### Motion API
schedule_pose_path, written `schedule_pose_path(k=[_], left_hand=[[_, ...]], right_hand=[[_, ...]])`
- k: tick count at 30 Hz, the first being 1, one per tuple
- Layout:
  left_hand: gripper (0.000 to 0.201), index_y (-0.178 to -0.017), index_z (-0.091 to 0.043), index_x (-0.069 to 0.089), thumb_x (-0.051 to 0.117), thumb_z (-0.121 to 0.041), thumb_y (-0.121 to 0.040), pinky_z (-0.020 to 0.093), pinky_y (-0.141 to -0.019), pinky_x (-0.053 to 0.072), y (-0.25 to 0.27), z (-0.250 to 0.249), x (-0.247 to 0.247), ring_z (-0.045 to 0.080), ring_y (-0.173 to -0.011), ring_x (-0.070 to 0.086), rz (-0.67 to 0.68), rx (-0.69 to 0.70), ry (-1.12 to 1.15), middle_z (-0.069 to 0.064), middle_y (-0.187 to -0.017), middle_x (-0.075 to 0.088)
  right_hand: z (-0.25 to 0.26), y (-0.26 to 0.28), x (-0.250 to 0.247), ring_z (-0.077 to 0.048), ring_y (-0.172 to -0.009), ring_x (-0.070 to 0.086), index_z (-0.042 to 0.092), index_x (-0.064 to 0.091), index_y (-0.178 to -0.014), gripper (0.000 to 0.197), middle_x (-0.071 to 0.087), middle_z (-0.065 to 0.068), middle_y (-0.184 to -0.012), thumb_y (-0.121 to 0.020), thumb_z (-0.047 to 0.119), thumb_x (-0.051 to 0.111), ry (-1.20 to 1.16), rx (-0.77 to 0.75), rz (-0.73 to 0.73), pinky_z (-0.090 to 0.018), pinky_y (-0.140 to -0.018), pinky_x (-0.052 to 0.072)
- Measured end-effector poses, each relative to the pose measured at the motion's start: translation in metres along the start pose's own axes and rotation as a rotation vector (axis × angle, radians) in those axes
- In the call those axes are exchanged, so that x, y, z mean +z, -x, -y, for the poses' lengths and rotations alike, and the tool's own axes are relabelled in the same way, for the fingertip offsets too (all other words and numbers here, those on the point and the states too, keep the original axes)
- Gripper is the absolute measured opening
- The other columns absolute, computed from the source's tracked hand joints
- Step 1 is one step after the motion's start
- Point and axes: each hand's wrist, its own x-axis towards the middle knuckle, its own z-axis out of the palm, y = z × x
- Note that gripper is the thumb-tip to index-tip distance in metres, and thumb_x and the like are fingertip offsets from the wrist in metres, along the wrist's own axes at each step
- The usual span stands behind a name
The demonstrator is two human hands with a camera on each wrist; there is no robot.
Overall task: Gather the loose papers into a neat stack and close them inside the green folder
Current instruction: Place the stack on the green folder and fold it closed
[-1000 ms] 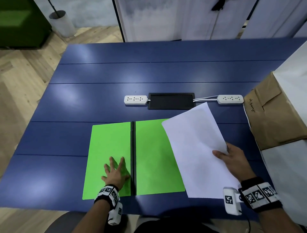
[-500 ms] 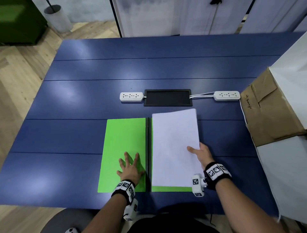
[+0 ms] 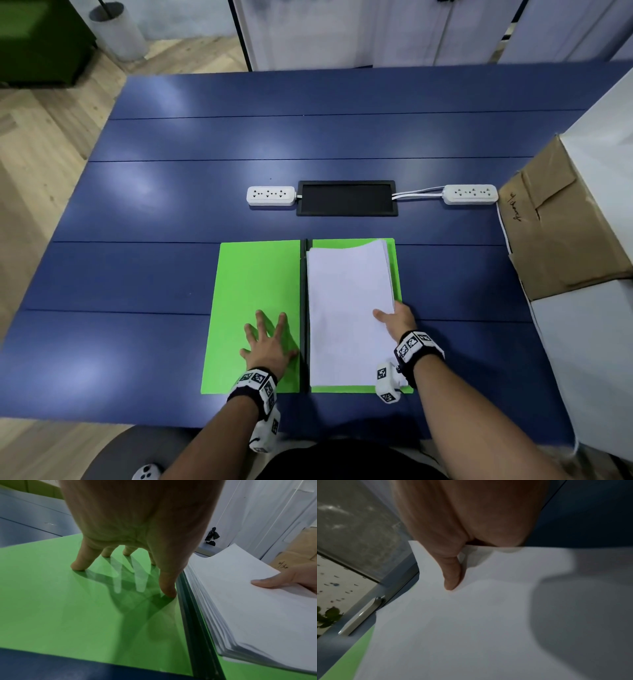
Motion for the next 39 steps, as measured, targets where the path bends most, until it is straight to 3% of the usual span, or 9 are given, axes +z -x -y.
schedule_pose_path(k=[7,15,20,22,25,28,31,35,39], left_hand=[[0.099,-0.156,-0.04,0.002,0.068,-0.052,-0.084,0.065,-0.113,0.029,-0.002,0.009,-0.001,0.043,-0.152,-0.002,-0.057,-0.009,0.016,0.007,-0.166,-0.018],[0.096,-0.142,-0.004,0.036,0.088,-0.037,-0.068,0.058,-0.103,0.041,0.003,0.087,-0.02,0.046,-0.131,0.038,-0.269,-0.54,0.379,0.026,-0.144,0.035],[0.093,-0.132,-0.001,0.046,0.091,-0.042,-0.062,0.052,-0.104,0.04,-0.013,0.12,-0.021,0.044,-0.128,0.042,-0.19,-0.572,0.418,0.027,-0.138,0.045],[0.081,-0.115,0.002,0.058,0.092,-0.044,-0.058,0.047,-0.093,0.05,-0.015,0.126,-0.029,0.041,-0.113,0.055,-0.118,-0.562,0.419,0.028,-0.126,0.057],[0.045,-0.071,0.001,0.059,0.093,-0.028,-0.062,0.04,-0.064,0.05,-0.003,0.138,-0.049,0.033,-0.076,0.063,-0.123,-0.441,0.563,0.021,-0.082,0.067],[0.042,-0.069,0.001,0.057,0.092,-0.018,-0.057,0.043,-0.064,0.051,0.025,0.147,-0.077,0.027,-0.066,0.063,-0.202,-0.201,0.713,0.011,-0.062,0.064],[0.033,-0.079,0.009,0.049,0.079,-0.002,-0.076,0.032,-0.071,0.05,0.062,0.125,-0.1,0.019,-0.075,0.059,-0.109,0.125,1.041,0.011,-0.072,0.064],[0.027,-0.087,-0.009,0.066,0.045,-0.022,-0.099,0.03,-0.095,0.052,0.101,0.052,-0.108,0.019,-0.099,0.068,0.093,0.435,1.29,0.009,-0.102,0.073],[0.034,-0.114,-0.008,0.061,0.052,-0.038,-0.101,0.028,-0.112,0.039,0.079,-0.025,-0.067,0.015,-0.134,0.053,0.197,0.546,1.085,0.007,-0.14,0.061]], right_hand=[[0.022,0.017,0.016,-0.038,-0.109,0.064,0.003,0.057,-0.123,0.039,0.066,-0.018,-0.121,-0.088,0.02,0.065,0.282,0.056,-0.183,-0.033,-0.079,0.047],[-0.005,0.044,-0.003,-0.041,-0.126,0.042,0.004,0.05,-0.132,0.047,0.04,-0.018,-0.14,-0.091,0.026,0.061,0.555,0.053,-0.254,-0.048,-0.095,0.045],[-0.014,0.049,-0.007,-0.042,-0.124,0.049,0.004,0.054,-0.135,0.047,0.045,-0.019,-0.14,-0.093,0.023,0.061,0.493,0.045,-0.229,-0.043,-0.101,0.043],[-0.014,0.05,-0.009,-0.041,-0.121,0.053,0.006,0.058,-0.133,0.044,0.047,-0.018,-0.139,-0.092,0.022,0.061,0.478,0.041,-0.223,-0.041,-0.101,0.044],[-0.013,0.049,-0.016,-0.037,-0.117,0.058,0.01,0.06,-0.131,0.041,0.052,-0.014,-0.136,-0.091,0.02,0.061,0.419,0.032,-0.212,-0.037,-0.096,0.045],[-0.019,0.044,-0.026,-0.033,-0.109,0.064,0.012,0.064,-0.122,0.033,0.065,-0.011,-0.124,-0.09,0.019,0.061,0.316,0.013,-0.202,-0.035,-0.089,0.048],[-0.02,0.045,-0.037,-0.03,-0.107,0.066,0.011,0.067,-0.118,0.026,0.071,-0.007,-0.111,-0.095,0.018,0.059,0.221,0.017,-0.184,-0.033,-0.088,0.048],[-0.03,0.044,-0.045,-0.027,-0.106,0.068,0.027,0.069,-0.107,0.022,0.072,0.0,-0.11,-0.093,0.037,0.056,0.07,0.017,-0.139,-0.038,-0.098,0.052],[-0.05,0.029,-0.048,-0.027,-0.1,0.071,0.033,0.065,-0.092,0.022,0.074,-0.005,-0.107,-0.093,0.051,0.052,-0.025,0.021,-0.108,-0.049,-0.099,0.053]])
